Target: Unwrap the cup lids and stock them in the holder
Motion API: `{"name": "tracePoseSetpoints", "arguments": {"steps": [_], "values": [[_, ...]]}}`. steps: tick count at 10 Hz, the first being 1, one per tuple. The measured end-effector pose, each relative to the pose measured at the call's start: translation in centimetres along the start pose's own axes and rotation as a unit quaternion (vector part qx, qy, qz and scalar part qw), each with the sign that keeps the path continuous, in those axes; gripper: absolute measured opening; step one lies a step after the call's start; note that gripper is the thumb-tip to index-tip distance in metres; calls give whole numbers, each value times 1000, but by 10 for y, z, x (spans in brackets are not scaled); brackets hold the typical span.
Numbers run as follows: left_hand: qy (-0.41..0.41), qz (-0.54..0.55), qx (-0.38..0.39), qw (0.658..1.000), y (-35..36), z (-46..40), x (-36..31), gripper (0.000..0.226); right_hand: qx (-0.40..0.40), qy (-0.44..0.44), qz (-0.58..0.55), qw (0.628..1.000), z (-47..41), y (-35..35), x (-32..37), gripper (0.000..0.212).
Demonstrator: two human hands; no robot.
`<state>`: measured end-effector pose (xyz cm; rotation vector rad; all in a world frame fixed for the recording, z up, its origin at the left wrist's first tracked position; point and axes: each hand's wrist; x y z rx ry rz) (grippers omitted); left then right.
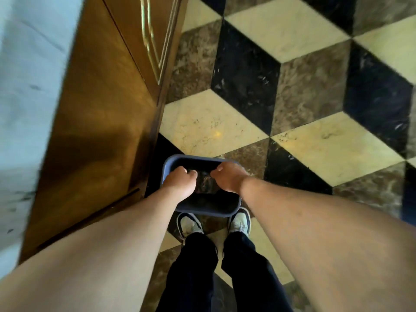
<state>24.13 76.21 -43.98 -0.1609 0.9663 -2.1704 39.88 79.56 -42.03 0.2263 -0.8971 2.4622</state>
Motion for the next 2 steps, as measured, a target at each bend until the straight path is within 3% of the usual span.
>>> {"name": "tracePoseSetpoints", "arguments": {"steps": [1,2], "values": [[23,-10,-16,1000,-50,34,-19,53,-27,0,22,999,35,-48,20,48],[38,-2,-10,999,-80,56,-30,41,-52,-20,27,998,59,-75,34,53]]}}
Point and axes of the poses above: each hand's wrist, its own z-axis away from the middle knuckle, its own y-axis out of the palm, x = y × z, and after that the axes turned 13 degrees about -x, right-handed
